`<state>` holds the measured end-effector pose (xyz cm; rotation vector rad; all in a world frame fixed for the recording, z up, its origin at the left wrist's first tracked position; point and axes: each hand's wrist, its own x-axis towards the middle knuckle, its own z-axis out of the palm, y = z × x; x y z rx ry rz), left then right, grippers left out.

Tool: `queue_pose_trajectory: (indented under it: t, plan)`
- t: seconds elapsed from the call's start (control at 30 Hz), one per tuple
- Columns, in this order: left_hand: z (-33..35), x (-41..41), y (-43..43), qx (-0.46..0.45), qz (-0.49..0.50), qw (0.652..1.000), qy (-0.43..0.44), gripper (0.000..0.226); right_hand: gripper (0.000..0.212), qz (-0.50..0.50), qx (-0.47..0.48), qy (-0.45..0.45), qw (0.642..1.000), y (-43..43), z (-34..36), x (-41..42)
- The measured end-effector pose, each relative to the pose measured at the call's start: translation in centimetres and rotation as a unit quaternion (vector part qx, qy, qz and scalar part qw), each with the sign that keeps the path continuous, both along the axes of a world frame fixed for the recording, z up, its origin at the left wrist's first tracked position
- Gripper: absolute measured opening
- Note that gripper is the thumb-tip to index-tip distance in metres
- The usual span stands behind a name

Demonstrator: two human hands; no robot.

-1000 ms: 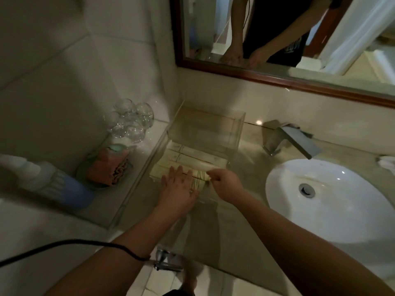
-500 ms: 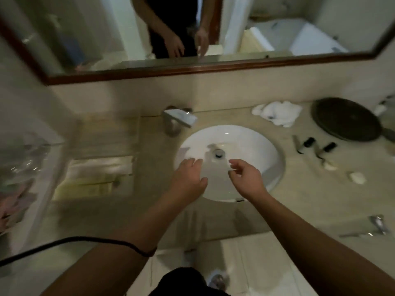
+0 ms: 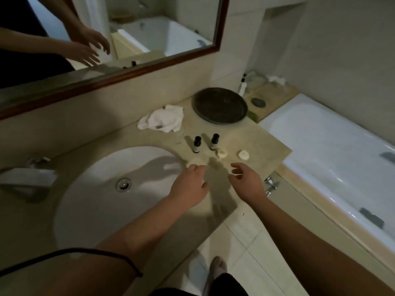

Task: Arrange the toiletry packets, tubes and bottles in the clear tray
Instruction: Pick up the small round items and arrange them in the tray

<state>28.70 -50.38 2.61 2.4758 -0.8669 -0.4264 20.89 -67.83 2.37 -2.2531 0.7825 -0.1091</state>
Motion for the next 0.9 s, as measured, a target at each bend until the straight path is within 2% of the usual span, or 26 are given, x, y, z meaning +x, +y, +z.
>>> queue_pose_trajectory:
  t: [0.13,0.27,0.37,0.43,0.57,0.67,0.8,0.9]
  plan:
    - [-0.6,1.1,-4.8,0.016,0.010,1.000,0.022,0.049,0.038,-0.004,0.006,0.011,1.000,-4.6,-1.8,1.3]
    - [-2.2,3.0,-9.8,0.008,0.074,0.994,0.075,0.046,0.041,0.024,-0.019,0.027,0.999,-9.7,-3.5,3.9]
    - [-3.5,4.9,-13.8,-0.010,0.174,0.978,0.112,0.027,0.043,0.061,-0.056,0.049,0.995,-13.4,-4.7,5.9]
    - [-4.5,5.9,-15.7,-0.009,0.238,0.965,0.105,0.019,0.048,0.108,-0.076,0.051,0.990,-15.3,-5.5,7.1]
    - [-6.1,5.9,-17.8,0.029,0.309,0.947,0.084,0.040,0.054,0.182,-0.023,0.081,0.980,-16.9,-6.0,8.5]
    - [-6.6,6.0,-19.0,0.051,0.335,0.937,0.084,0.056,0.047,0.224,-0.050,0.079,0.970,-17.3,-6.5,9.0]
    - [-7.2,5.8,-19.7,0.066,0.349,0.934,0.033,0.051,0.040,0.258,-0.078,0.080,0.960,-17.6,-6.9,9.2]
    - [-7.3,5.3,-19.7,0.061,0.345,0.936,0.023,0.046,0.040,0.271,-0.058,0.078,0.958,-17.6,-6.7,9.2]
